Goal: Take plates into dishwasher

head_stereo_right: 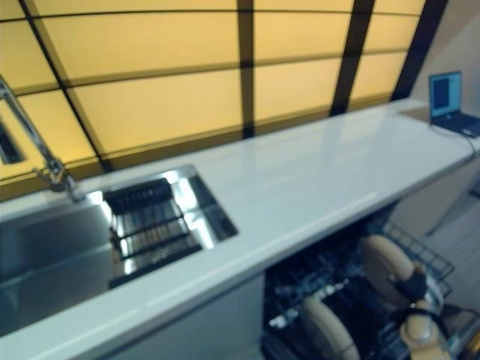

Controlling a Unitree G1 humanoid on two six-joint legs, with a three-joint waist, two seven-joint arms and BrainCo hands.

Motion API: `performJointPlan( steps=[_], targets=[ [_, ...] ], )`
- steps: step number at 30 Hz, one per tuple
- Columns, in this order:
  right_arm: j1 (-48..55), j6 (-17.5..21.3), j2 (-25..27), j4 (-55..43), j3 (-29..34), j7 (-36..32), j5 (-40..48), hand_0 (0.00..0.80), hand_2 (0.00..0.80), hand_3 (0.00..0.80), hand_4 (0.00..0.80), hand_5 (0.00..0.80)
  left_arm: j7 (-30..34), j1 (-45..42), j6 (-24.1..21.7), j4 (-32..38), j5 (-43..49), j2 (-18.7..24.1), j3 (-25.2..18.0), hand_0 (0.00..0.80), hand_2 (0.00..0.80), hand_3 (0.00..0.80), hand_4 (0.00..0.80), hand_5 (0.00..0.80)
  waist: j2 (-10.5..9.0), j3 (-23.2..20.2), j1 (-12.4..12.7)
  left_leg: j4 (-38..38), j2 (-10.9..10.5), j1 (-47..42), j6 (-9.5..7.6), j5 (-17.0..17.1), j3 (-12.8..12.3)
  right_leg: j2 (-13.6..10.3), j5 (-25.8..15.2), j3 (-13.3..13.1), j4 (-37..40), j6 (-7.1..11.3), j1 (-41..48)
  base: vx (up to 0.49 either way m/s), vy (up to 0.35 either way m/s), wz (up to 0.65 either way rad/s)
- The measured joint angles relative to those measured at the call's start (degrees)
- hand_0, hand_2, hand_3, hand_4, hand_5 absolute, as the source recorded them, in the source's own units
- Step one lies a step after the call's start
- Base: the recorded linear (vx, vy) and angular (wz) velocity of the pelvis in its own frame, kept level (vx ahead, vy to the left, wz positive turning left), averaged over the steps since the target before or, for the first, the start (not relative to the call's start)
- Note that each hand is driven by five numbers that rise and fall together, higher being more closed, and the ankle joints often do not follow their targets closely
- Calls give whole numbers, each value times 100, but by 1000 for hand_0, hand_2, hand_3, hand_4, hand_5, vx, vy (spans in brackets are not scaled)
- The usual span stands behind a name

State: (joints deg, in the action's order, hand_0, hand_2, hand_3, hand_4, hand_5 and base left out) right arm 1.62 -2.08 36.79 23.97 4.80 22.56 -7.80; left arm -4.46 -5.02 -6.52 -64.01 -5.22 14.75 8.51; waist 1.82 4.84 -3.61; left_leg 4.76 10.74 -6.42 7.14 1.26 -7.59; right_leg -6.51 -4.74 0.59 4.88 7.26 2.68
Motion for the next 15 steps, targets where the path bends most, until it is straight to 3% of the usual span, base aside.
performJointPlan(
  steps=[15],
  targets=[
    [-469, -441, 96, 962, -334, 41, -136, 800, 800, 800, 800, 800, 116, 146, 92, 252, 1, 194, 168, 0, 0, 0, 0, 0, 133, 225, 101, -9, -1, 11, 51, 32, 153, -16, 10, 191, 4, -8, 95, 6, -7, 4]
  ],
)
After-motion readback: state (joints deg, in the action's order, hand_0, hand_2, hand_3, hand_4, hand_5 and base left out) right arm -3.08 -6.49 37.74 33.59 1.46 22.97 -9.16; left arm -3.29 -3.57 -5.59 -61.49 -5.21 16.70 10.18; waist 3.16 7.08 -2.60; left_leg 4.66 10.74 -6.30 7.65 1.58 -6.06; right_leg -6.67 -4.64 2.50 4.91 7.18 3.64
